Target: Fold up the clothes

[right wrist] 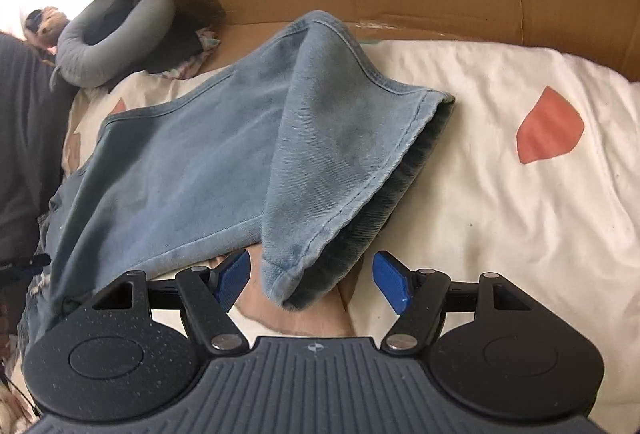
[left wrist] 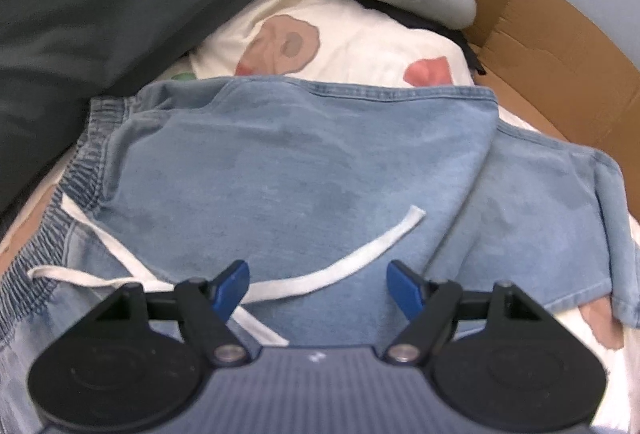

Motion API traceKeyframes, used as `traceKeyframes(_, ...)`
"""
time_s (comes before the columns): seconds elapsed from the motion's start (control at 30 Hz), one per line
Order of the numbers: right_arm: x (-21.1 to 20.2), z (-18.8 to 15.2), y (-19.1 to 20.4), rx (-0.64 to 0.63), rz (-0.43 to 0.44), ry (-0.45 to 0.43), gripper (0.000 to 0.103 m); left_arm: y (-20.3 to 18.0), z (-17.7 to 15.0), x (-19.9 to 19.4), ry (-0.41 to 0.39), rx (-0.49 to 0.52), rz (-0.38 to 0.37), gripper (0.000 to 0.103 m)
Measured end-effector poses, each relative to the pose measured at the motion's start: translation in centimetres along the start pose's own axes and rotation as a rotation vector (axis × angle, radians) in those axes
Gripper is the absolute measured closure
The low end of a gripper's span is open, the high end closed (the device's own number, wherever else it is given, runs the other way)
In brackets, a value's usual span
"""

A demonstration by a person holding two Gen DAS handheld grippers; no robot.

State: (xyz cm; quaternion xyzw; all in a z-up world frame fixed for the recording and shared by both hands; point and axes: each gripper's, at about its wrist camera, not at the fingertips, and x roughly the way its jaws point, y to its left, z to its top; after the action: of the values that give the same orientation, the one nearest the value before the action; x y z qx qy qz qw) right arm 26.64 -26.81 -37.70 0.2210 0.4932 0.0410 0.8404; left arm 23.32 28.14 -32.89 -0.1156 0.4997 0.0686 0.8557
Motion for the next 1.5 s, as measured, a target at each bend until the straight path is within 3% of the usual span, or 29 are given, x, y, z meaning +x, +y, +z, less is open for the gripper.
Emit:
traceKeyframes(0.23, 1.6, 0.4, -2.6, 0.184, 0.017, -0.012, 0.029, 0.2, -0.4, 0.4, 0.01, 0.001, -0.022, 0.027)
traceKeyframes(0.67, 5.1, 0.9, -2.3, 0.261, 0.117, 0.023, 0.031, 0.7, -0.9, 0.9, 0.032, -0.018, 0.016, 0.027)
traceKeyframes(0.9, 4.6, 1.1, -3.4, 0.289, 0.153, 0.024, 0.052, 0.8, -1.1, 1.0, 0.037, -0.04, 0.027, 0.027)
traceKeyframes(1.03, 4.2, 1.3, -3.3, 0.272, 0.175, 0.002, 0.073, 0.5, -1.0, 0.9, 0.031, -0.029, 0.032, 0.027)
traceKeyframes(1.1, 3.8, 1.3, -3.5, 0.276, 0.203, -0.009, 0.092, 0.5, -0.9, 0.9, 0.03, -0.031, 0.034, 0.027)
traceKeyframes(1.27, 2.9, 1.7, -4.2, 0.297, 0.253, -0.004, 0.097, 0.3, -0.8, 0.9, 0.025, -0.039, 0.035, 0.027)
traceKeyframes(1.5, 0.7, 3.2, -5.1, 0.261, 0.211, -0.035, 0.098, 0.7, -0.6, 0.9, 0.014, -0.072, 0.032, 0.027)
